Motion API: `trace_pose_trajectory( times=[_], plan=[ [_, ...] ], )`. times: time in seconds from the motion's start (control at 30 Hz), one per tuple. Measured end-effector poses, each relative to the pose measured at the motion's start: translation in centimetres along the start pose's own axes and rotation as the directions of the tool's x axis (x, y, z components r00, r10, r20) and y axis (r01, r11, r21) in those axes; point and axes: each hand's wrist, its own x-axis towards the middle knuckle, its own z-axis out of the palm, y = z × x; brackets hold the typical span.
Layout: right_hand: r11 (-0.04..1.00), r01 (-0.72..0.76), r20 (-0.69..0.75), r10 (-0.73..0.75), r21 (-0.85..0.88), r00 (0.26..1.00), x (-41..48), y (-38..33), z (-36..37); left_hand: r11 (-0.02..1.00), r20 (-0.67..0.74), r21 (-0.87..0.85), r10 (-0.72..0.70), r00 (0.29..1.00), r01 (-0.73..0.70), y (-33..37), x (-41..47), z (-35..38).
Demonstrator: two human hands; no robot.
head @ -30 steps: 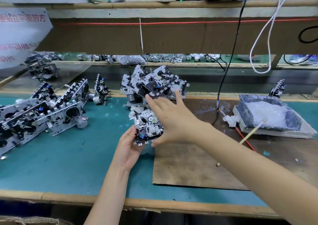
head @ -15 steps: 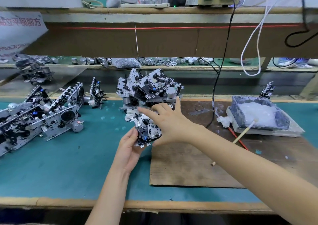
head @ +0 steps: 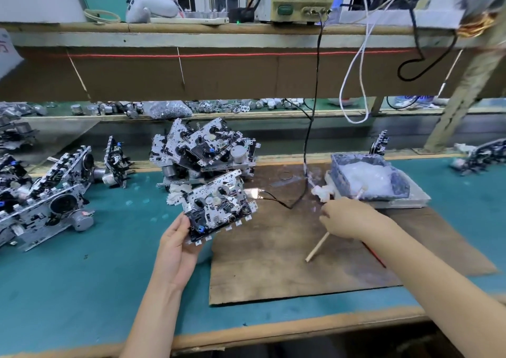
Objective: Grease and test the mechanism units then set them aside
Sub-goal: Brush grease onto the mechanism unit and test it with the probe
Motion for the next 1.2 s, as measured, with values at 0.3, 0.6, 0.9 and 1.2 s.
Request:
trace_pose_trajectory(
  times=[0.3,0.6,0.9,1.2],
  plan=[
    [0.992,-0.061,-0.206,0.082,0.106,0.975,0.2,3.0,0.7,1.0,0.027,-0.005,-0.005,1.0,0.005,-0.9,0.2,0.7],
    [0.93,-0.117,-0.393,0.259,0.349,0.882,2.2,5.3,-0.5,0.999,0.051,0.03,-0.026,0.998,0.024,-1.2,0.0,1.3],
    [0.575,0.686,-0.856,0.051,0.446,0.515,-2.4,-0.4,-3.0,0.997,0.041,0.075,-0.017,0.999,0.014,-0.8,-0.4,1.5],
    [0.293,0.81,-0.772,-0.264,0.507,0.579,-4.1,-6.0,-2.6,0.998,0.076,0.062,-0.022,0.997,0.017,-0.5,-0.7,1.6]
  ],
)
